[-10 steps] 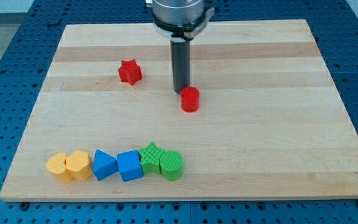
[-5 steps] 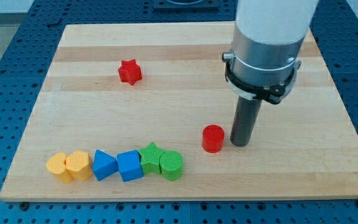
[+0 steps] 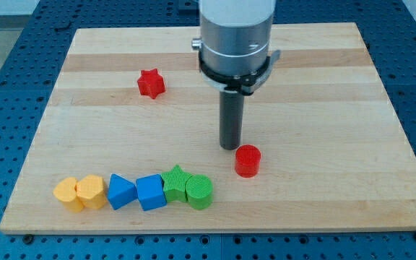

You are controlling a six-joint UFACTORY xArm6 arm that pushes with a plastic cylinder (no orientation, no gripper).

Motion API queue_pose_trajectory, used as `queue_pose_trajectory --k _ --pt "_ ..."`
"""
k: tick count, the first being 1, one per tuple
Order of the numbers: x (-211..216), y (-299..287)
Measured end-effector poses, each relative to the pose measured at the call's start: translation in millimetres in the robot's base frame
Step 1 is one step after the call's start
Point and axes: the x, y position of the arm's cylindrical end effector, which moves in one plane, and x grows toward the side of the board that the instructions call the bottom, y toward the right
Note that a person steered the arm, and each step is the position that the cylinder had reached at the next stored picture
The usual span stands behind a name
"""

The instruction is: Slide the red circle down and right

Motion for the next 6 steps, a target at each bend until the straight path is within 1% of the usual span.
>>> queue_pose_trajectory --k 1,2,4,6 --pt "23 -1" --pt "32 5" --pt "27 9" --pt "46 23"
